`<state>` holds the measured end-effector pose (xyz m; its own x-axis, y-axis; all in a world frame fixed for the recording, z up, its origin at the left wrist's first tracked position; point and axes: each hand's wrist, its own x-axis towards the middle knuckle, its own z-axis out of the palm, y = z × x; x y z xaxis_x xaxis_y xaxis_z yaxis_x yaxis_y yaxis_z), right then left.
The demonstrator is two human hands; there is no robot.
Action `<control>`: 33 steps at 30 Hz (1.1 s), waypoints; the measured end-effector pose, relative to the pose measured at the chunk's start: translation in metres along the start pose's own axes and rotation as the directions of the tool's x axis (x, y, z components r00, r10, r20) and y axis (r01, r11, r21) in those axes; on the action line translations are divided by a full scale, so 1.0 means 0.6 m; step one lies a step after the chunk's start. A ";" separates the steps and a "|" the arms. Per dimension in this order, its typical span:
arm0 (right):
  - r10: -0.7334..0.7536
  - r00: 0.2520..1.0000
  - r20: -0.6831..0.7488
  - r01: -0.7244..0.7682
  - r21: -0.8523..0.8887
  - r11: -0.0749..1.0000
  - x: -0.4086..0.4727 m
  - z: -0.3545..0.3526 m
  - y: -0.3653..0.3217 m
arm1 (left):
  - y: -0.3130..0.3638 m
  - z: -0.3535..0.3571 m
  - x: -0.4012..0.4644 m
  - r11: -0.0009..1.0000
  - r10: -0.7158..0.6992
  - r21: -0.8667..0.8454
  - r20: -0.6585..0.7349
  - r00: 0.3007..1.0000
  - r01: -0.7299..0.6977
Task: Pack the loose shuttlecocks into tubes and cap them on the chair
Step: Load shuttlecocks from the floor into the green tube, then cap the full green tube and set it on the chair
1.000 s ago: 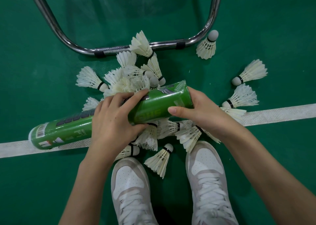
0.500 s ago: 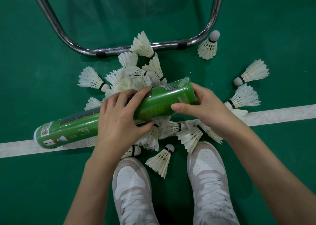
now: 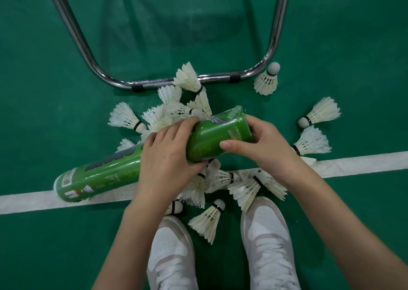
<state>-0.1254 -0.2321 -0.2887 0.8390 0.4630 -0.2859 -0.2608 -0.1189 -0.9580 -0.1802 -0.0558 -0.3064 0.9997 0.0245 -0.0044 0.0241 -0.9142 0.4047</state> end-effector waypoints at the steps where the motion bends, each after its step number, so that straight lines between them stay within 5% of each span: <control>1: -0.010 1.000 -0.001 0.010 -0.008 1.000 0.001 0.000 -0.007 | 0.002 -0.006 0.001 1.000 -0.009 -0.008 0.005 1.000 0.009; 8: -0.132 0.991 0.014 0.131 0.069 0.989 0.012 -0.010 -0.094 | 0.024 -0.080 0.020 0.998 -0.051 -0.040 -0.025 0.998 0.050; 21: -0.404 0.914 -0.034 0.401 -0.057 0.914 -0.039 -0.025 -0.296 | 0.112 -0.251 0.055 0.995 -0.020 -0.102 -0.177 0.984 0.002; 33: -0.642 0.756 -0.129 0.603 -0.246 0.759 -0.039 -0.054 -0.469 | 0.166 -0.403 0.098 0.977 -0.041 -0.211 -0.299 0.953 -0.024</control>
<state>-0.0563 -0.2378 -0.0131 0.8633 0.3131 0.3959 0.4248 -0.0272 -0.9049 -0.1202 -0.0475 -0.0454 0.9503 0.1821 0.2527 -0.0015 -0.8086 0.5883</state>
